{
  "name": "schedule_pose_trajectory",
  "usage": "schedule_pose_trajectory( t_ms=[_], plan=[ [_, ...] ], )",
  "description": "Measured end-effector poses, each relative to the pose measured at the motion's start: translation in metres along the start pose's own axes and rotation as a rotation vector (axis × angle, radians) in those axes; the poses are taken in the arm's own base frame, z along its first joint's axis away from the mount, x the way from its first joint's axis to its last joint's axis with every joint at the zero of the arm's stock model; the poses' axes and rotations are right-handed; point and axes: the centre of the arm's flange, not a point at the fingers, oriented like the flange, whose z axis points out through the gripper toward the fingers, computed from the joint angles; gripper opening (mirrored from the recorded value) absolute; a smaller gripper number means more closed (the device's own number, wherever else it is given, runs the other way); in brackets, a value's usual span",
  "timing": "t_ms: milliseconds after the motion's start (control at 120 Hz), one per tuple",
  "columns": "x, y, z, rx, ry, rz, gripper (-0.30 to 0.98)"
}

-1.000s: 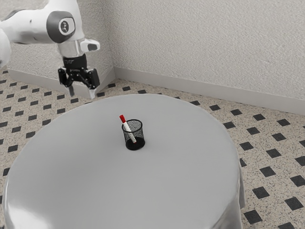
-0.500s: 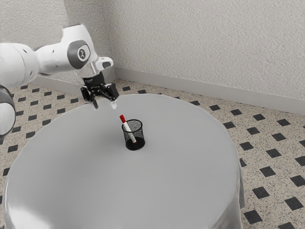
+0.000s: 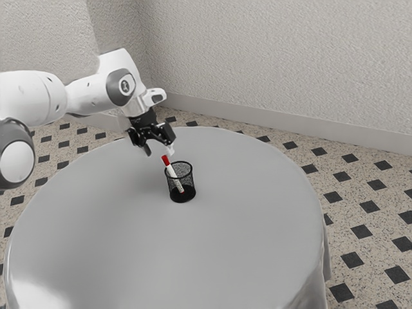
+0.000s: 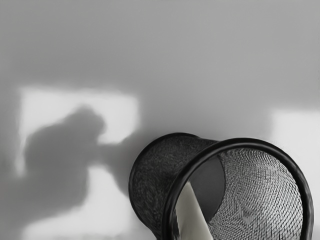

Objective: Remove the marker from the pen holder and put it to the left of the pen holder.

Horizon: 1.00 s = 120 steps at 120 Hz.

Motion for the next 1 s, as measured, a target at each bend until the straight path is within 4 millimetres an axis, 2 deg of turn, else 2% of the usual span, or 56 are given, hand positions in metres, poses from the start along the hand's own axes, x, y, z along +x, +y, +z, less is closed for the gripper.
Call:
schedule_pose_trajectory(
  t_ms=[383,633,700,1000],
  plan=[
    [0.002,0.008,0.021,0.0,-0.004,0.033,0.67],
    [-0.004,0.013,0.028,0.0,-0.018,0.043,0.65],
    [-0.004,0.013,0.028,0.0,-0.017,0.045,0.58],
    [-0.003,0.014,0.025,0.0,-0.01,0.052,0.13]
  ],
)
